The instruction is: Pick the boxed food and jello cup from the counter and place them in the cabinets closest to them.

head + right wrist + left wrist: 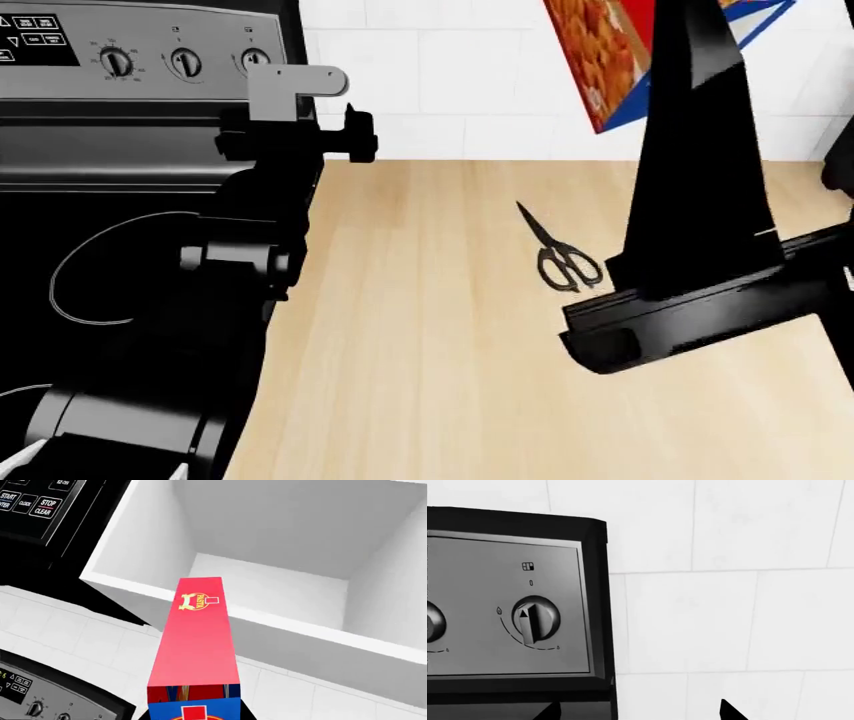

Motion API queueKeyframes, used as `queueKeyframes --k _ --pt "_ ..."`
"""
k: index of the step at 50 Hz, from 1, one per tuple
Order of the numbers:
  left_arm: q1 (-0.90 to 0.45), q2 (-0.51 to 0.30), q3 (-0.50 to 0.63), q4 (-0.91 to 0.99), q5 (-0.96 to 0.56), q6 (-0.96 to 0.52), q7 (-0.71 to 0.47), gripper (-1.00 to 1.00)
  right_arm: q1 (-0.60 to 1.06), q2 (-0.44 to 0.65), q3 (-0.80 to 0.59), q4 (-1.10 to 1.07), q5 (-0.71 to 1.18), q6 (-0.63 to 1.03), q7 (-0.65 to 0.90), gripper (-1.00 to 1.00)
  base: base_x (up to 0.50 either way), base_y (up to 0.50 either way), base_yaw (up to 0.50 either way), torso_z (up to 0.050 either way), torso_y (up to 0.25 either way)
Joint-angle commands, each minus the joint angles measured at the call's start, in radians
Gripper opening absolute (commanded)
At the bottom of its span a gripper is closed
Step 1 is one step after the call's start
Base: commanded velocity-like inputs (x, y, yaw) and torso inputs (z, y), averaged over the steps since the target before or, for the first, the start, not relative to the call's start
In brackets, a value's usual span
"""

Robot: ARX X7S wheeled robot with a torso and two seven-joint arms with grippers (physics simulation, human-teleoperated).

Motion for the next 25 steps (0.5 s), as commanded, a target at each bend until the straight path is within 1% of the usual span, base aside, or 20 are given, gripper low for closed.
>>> queueKeyframes --k 1,6,11,17,18,22,23,25 --pt "0.0 0.0 0.011 0.0 0.0 0.0 -0.008 1.0 0.251 0.117 -0.069 -0.013 0.048 -0.136 0.018 -1.0 0.0 0.0 0.0 0.0 0.0" --pt "0.0 0.0 0.032 0.0 -0.008 0.0 -0.019 1.0 0.473 0.213 -0.273 -0.013 -0.012 -0.331 0.018 -1.0 0.0 0.0 0.0 0.0 0.0" --pt "0.001 0.0 0.046 0.0 -0.012 0.001 -0.025 1.0 0.629 0.257 -0.463 -0.013 -0.112 -0.479 0.018 -1.0 0.0 0.0 0.0 0.0 0.0" --pt "0.002 0.0 0.06 0.0 -0.013 0.002 -0.031 1.0 0.834 0.318 -0.766 -0.013 -0.25 -0.675 0.018 -1.0 0.0 0.0 0.0 0.0 0.0" --pt "0.002 0.0 0.062 0.0 -0.013 0.002 -0.032 1.0 0.85 0.33 -0.806 -0.013 -0.277 -0.705 0.018 -1.0 0.0 0.0 0.0 0.0 0.0" --pt "0.003 0.0 0.062 0.0 -0.012 0.002 -0.034 1.0 0.857 0.356 -0.893 -0.01 -0.361 -0.762 0.017 -1.0 0.0 0.0 0.0 0.0 0.0" --pt "0.003 0.0 0.063 0.0 -0.011 0.002 -0.036 1.0 0.819 0.316 -0.92 0.098 -0.422 -0.743 -0.02 -1.0 0.0 0.0 0.0 0.0 0.0" --pt "0.002 0.0 0.068 0.0 -0.013 0.001 -0.04 1.0 0.769 0.303 -0.938 0.237 -0.501 -0.736 -0.122 -1.0 0.0 0.0 0.0 0.0 0.0"
